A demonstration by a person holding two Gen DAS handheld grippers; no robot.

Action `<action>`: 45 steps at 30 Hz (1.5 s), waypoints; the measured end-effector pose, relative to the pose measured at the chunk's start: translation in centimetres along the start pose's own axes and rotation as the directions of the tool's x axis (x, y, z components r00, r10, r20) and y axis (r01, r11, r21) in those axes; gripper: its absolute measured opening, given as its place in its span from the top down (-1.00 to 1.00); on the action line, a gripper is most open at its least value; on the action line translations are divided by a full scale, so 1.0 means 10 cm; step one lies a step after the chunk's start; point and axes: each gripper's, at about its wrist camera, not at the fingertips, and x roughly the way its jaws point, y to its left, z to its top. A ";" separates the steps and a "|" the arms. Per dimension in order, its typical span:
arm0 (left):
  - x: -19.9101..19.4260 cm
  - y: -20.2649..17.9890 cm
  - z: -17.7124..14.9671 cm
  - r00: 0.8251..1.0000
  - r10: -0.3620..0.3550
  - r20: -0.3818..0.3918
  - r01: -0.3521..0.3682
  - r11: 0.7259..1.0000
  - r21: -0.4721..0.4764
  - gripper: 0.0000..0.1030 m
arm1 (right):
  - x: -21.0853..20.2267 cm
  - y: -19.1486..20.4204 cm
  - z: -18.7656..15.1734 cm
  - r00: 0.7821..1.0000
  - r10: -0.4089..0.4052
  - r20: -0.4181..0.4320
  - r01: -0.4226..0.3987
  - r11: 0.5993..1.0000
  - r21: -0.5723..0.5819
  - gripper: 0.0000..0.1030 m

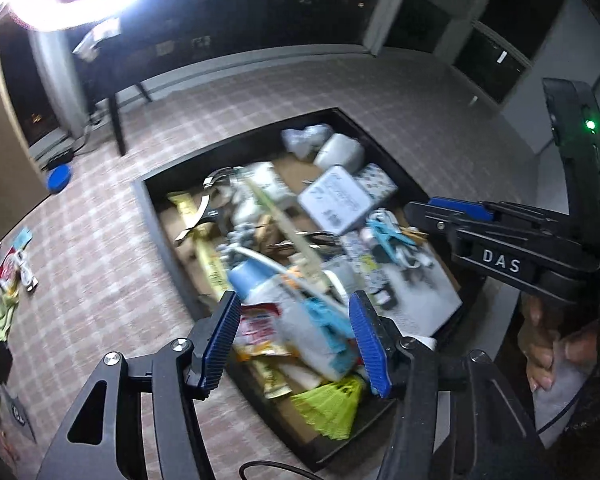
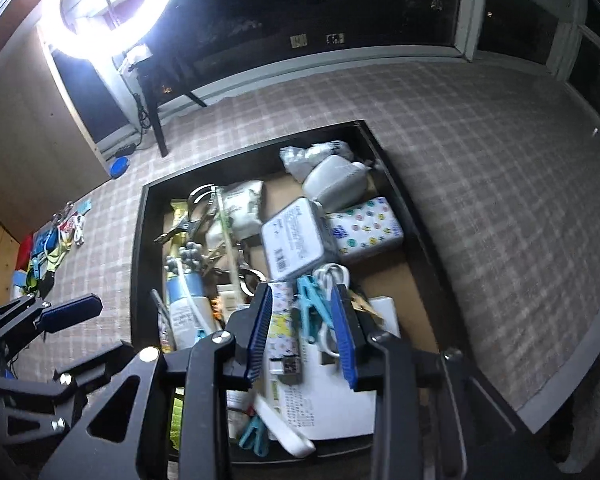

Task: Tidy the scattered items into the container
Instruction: 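Carry both blue clothespins to the tray and open both tools, then grasp the grey 'ta' pouch with the left tool while the right grasps the white cable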

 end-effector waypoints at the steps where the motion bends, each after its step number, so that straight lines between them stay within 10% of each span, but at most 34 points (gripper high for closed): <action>1: -0.02 0.07 -0.01 1.000 0.014 0.005 -0.014 1.000 -0.009 -0.03 | 0.02 0.05 0.02 1.000 0.004 -0.001 -0.004 1.000 -0.009 0.41; 14: -0.25 1.45 -0.39 0.982 0.186 -0.012 -0.182 0.944 -0.275 -0.06 | 0.37 1.24 0.30 0.990 0.133 -0.037 -0.138 0.971 -0.194 0.26; 28: -0.44 2.76 -1.22 0.943 0.302 -0.141 -0.329 0.775 -0.539 -0.06 | 0.92 2.91 0.51 0.958 0.222 -0.182 -0.278 0.871 -0.405 0.18; 45: 0.00 3.32 -1.48 0.880 0.358 -0.311 -0.473 0.610 -0.636 -0.18 | 2.06 4.22 0.72 0.909 0.204 -0.364 -0.356 0.835 -0.420 0.18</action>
